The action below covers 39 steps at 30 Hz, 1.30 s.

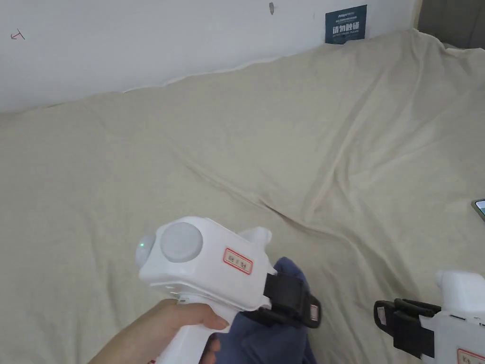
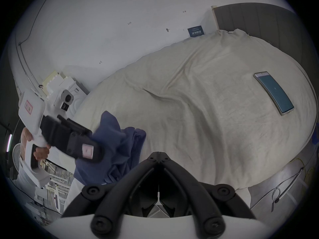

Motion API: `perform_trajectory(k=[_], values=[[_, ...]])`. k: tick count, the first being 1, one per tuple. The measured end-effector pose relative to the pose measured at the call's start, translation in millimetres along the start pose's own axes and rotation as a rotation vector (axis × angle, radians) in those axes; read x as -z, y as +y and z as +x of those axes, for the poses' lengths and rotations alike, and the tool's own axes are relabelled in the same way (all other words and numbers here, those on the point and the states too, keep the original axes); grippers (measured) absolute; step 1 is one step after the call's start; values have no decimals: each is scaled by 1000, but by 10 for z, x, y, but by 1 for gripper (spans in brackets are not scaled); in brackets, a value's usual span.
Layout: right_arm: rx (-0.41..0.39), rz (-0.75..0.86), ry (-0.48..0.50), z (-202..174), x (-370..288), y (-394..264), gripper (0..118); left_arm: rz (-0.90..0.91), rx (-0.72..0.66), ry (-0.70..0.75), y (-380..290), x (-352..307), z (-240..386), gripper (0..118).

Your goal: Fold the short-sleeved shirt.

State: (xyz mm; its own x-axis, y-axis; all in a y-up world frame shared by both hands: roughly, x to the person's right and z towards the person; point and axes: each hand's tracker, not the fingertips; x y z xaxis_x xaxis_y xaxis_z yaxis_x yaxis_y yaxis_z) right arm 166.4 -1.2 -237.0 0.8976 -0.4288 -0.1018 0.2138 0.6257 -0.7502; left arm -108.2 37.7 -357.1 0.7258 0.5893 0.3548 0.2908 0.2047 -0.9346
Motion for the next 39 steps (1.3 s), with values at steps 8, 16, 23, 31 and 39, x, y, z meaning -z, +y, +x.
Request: perform_trajectory(k=[8,16,23,31,39], values=[[5,-3,-8,43,-18,-23,0,170,-19,52,-114,-286,-20,106],[4,0,-7,29,-18,-21,0,344,-59,196,-546,-613,-350,84],[0,-3,-2,-4,-13,-44,0,326,-35,175,-757,-166,-328,2],[-5,-2,-31,46,-89,-64,0,198,82,169,-637,603,61,2],[13,11,-58,92,-180,-53,0,108,149,23,-696,866,303,2]])
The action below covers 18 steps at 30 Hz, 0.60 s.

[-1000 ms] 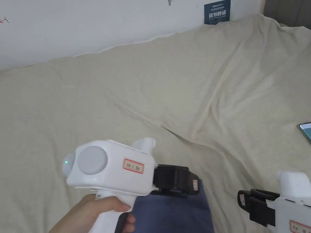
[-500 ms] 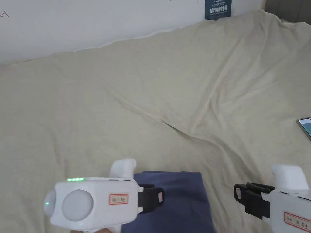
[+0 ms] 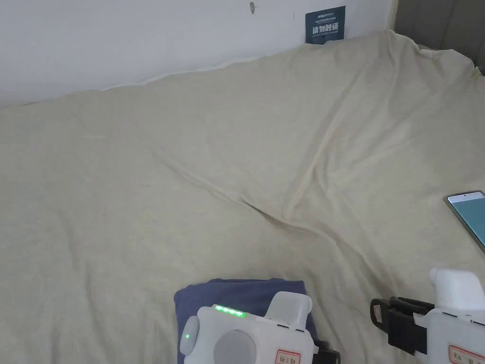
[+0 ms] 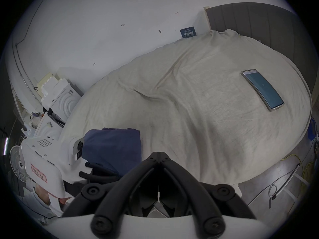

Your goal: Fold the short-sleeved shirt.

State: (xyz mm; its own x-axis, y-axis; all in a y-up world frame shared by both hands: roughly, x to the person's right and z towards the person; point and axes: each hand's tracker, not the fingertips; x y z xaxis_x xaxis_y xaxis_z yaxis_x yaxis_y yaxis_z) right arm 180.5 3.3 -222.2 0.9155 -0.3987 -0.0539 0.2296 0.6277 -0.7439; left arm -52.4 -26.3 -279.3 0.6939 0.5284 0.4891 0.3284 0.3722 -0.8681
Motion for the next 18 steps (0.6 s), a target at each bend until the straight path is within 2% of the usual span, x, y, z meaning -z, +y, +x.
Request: perform_trajectory(k=[4,8,11,15,18], values=[[-28,-3,7,-102,-9,17,0,94,-37,-17,-23,-450,-83,2],[-58,-17,43,-300,112,19,0,243,-101,-31,-153,-1194,-358,2],[-104,-40,91,-545,245,27,0,329,-136,15,-352,-1721,-663,2],[-155,-68,148,-895,520,3,0,397,-260,97,-596,-2136,-1100,2],[-234,-126,128,-1168,768,-73,0,438,-361,-1,-746,-2214,-1391,2]])
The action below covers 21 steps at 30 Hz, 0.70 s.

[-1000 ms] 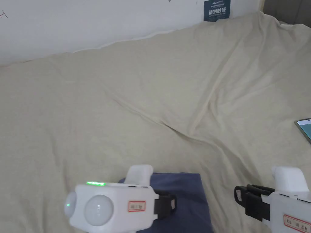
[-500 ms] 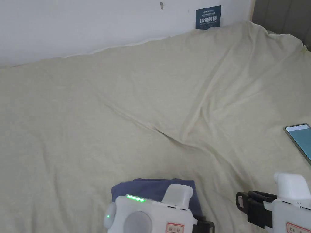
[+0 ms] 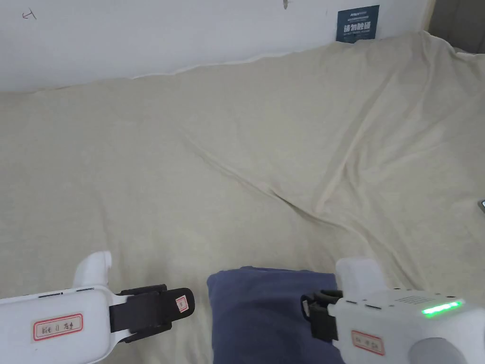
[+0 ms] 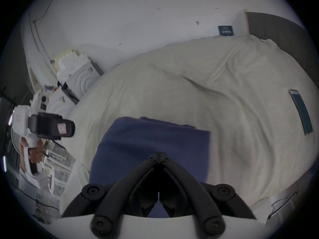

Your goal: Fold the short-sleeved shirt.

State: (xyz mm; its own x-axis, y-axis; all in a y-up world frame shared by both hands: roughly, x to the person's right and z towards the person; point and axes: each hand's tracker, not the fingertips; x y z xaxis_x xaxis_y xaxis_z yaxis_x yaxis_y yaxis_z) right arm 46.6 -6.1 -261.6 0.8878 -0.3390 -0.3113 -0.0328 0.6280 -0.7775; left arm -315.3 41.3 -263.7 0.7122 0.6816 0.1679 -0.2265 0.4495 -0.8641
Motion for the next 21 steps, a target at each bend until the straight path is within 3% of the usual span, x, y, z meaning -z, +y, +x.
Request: perform_trajectory(k=[4,5,6,7,8,9,10,17,21], values=[[-92,-72,-49,-152,362,-144,0,-32,-132,-76,-40,131,-252,3],[-88,-77,-54,-153,408,-170,0,-54,-148,-65,-66,209,-246,9],[-85,-71,-50,-139,426,-189,0,-86,-166,-50,-78,303,-287,26],[-80,-70,-51,-121,424,-192,0,-113,-178,-58,-86,376,-320,64],[-55,-63,-42,-88,396,-192,0,-147,-196,-88,-97,480,-367,91],[-33,-62,-27,-52,387,-189,0,-197,-217,-123,-101,615,-424,109],[-25,-65,-23,-29,389,-186,0,-239,-234,-126,-106,712,-428,113],[-24,-55,-23,-14,363,-223,0,-240,-307,-174,-24,1192,-428,113],[-7,-53,-18,-15,346,-220,0,-358,-332,-187,-4,1434,-391,113]])
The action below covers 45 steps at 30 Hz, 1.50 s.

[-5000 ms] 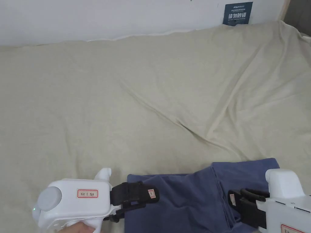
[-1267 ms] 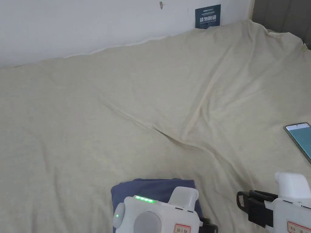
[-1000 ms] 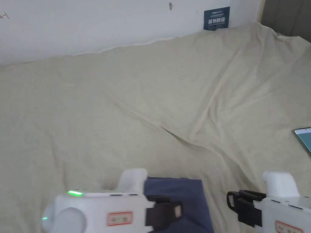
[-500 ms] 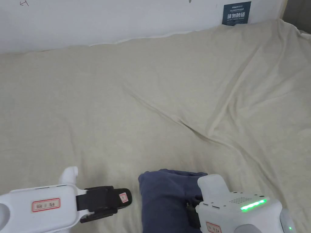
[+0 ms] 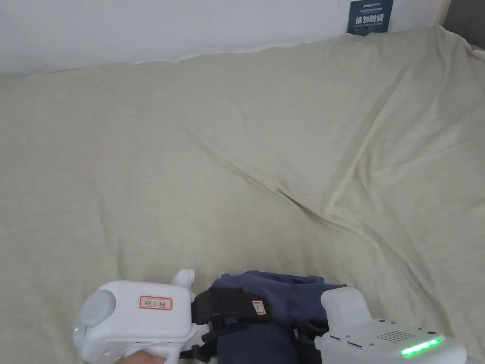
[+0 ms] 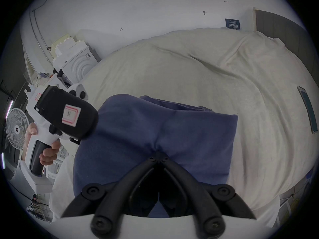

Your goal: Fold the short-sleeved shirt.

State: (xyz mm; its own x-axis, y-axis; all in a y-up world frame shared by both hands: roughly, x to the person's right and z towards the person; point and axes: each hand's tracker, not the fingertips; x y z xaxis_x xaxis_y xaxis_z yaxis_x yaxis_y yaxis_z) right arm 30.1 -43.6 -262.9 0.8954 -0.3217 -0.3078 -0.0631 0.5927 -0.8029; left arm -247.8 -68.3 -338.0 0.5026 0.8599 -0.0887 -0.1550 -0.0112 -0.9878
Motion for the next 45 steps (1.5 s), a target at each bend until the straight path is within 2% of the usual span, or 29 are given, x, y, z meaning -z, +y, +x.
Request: perform_trajectory(k=[5,6,7,8,10,11,18,21,25,28,31,42,45], values=[[-3,-4,-2,-6,-4,6,0,3,143,91,-115,82,148,108],[-3,-8,-2,-5,-12,18,0,2,162,126,-122,44,180,95],[-6,-10,-4,-11,-23,31,0,27,217,216,-134,0,182,48],[-12,-14,-19,-26,-41,51,0,66,225,285,-131,-42,116,37],[-20,-17,-16,-54,-80,75,0,21,111,69,-122,-69,-85,37],[-32,-10,-22,-86,-112,81,0,54,65,62,-130,-81,-132,37],[-21,41,-29,-111,-397,204,0,66,137,77,-170,-262,-118,36],[-9,71,-49,-123,-464,306,0,86,170,132,-139,-564,-127,36],[-16,79,-52,-167,-443,412,0,176,147,214,-82,-1251,-308,36],[-19,78,-66,-252,-352,478,0,230,152,379,5,-1894,-450,36],[1,64,-25,-307,-201,542,0,251,173,528,142,-2482,-595,36],[-80,28,-39,-740,274,792,0,261,109,834,659,-4013,-1242,36],[-96,17,-36,-848,452,871,0,262,95,837,698,-4323,-1408,36]])
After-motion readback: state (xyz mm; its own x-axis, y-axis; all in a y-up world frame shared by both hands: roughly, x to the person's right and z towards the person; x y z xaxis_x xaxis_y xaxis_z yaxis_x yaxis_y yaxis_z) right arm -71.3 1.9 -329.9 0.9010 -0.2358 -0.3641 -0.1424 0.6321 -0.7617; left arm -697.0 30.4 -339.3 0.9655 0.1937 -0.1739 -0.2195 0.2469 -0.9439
